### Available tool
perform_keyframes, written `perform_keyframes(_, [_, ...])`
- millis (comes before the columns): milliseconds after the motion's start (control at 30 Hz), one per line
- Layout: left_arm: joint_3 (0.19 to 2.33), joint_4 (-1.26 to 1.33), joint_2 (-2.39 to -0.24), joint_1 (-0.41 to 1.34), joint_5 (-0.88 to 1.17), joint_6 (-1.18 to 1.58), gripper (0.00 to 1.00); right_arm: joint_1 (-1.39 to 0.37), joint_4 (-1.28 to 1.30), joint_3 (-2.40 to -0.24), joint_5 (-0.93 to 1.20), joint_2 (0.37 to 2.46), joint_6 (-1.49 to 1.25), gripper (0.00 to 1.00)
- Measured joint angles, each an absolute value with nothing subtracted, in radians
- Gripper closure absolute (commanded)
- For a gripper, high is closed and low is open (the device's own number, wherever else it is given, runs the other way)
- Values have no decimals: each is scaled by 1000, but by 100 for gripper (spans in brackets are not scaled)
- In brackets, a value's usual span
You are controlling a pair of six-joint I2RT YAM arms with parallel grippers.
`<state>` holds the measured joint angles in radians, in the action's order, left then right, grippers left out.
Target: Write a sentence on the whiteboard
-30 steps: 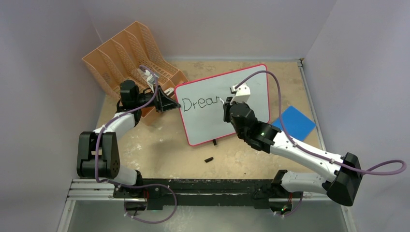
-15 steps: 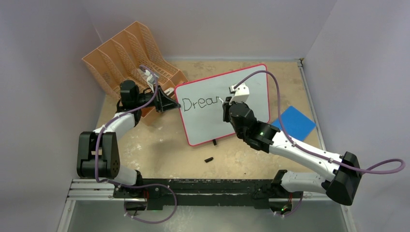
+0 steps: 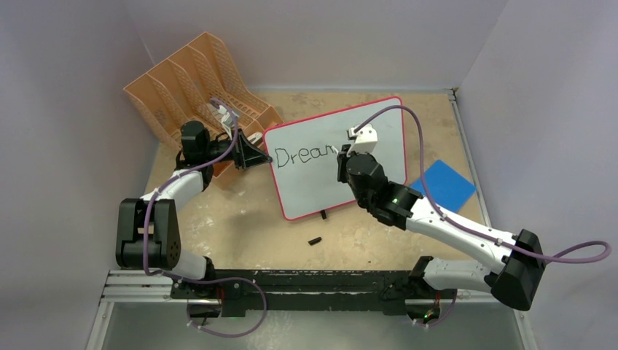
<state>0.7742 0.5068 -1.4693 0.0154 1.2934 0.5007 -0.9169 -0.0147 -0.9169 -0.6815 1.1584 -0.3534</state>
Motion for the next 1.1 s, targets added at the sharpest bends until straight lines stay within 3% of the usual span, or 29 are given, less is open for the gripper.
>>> perform_keyframes(1100, [774,506,-1469,19,1294,501,100,-889,25,-917,-668,1144,-386,100])
